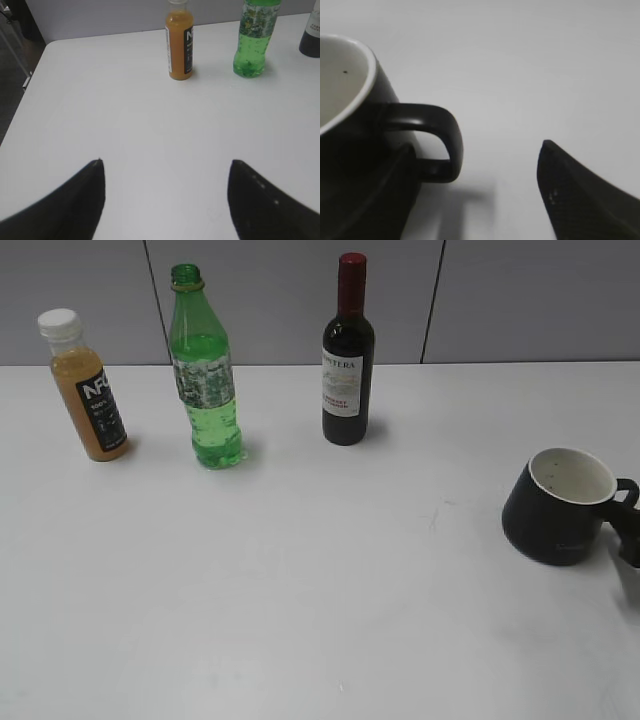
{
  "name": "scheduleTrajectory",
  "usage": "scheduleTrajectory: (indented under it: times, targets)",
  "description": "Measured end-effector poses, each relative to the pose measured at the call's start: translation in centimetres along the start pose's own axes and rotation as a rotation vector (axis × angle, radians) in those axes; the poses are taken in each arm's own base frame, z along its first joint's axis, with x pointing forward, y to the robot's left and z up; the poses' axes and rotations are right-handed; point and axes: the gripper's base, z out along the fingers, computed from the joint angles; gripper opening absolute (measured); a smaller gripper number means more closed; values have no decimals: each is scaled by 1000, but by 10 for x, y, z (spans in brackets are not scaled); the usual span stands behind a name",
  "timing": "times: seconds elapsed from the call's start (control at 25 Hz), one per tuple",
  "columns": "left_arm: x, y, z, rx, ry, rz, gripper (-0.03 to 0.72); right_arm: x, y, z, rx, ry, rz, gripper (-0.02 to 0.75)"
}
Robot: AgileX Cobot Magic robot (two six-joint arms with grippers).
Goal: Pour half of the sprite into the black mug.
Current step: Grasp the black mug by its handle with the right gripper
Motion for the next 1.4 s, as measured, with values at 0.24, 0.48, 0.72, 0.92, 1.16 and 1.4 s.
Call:
scheduleTrajectory:
  times: [0.24, 0.48, 0.72, 0.92, 1.16, 1.4]
  targets:
    - [0, 0, 0, 0, 0, 0, 573, 2, -3, 7, -1, 1, 2, 563]
    - [0, 0, 0, 0, 0, 0, 554, -2, -6, 17, -19, -22, -13, 563]
    - [0, 0, 0, 0, 0, 0, 515, 1, -8, 29, -49, -26, -9, 561]
    - [0, 0, 0, 0, 0, 0, 477, -2, -9, 32, -60, -39, -15, 522]
    - [0, 0, 0, 0, 0, 0, 462, 1, -8, 35, -76, -32, -15, 442]
    - [0, 0, 0, 0, 0, 0, 456, 0, -6, 37, -113, -36, -31, 431]
